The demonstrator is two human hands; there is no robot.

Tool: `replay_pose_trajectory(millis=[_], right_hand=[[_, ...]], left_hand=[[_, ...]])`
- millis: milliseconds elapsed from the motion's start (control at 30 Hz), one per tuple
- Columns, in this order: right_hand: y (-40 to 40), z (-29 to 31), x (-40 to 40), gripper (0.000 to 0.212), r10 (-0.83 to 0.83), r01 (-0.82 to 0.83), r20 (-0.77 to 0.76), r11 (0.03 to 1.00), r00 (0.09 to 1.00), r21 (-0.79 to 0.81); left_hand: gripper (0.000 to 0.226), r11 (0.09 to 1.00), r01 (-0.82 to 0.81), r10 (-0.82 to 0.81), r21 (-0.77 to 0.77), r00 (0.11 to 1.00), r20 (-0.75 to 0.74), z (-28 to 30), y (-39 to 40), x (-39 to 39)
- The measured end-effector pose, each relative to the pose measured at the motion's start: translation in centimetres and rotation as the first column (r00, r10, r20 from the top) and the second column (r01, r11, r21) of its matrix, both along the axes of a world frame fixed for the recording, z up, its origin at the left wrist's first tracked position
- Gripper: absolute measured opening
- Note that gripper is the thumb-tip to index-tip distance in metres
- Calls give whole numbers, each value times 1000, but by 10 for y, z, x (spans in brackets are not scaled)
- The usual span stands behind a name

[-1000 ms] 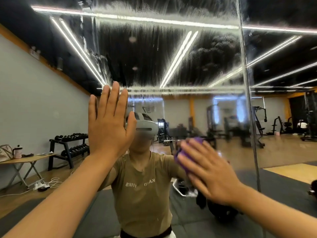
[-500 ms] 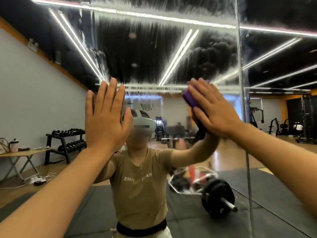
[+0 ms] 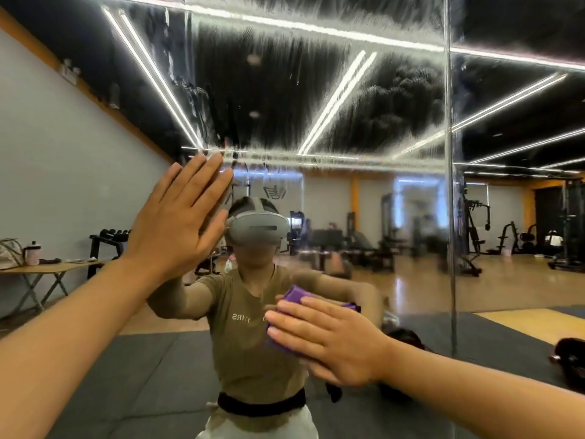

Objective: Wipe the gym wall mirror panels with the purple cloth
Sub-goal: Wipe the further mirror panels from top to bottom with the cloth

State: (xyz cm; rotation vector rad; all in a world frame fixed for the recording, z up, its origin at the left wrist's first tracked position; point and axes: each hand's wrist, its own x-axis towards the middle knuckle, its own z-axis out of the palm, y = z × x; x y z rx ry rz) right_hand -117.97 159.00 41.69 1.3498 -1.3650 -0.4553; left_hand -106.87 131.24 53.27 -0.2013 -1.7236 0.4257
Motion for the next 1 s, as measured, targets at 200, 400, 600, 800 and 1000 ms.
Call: replay_pose_trajectory(millis=[200,400,600,800,1000], right_hand=[[2,35,-8,58,52,-52,8,955,999,292],[0,150,-12,58,113,-103,84,988,990,-114],[-2,233,-8,64,214,22,240,702,947,-712],[-36,127,9,58,220,-104,125,795,967,-597],[-27,-5,9,74,-27,28,-66,1000,997,7]], left_hand=[[61,1000,-17,17,4,1000,-23,-18,-8,4],[60,1000,-3,3,-3,999,-54,-20,-10,-1],[59,1000,8,-8,4,998,-65,-22,-11,-2],[58,1000,-12,12,2,996,-86,-22,-11,0],[58,999,-3,8,50,996,-90,-31,-15,6]])
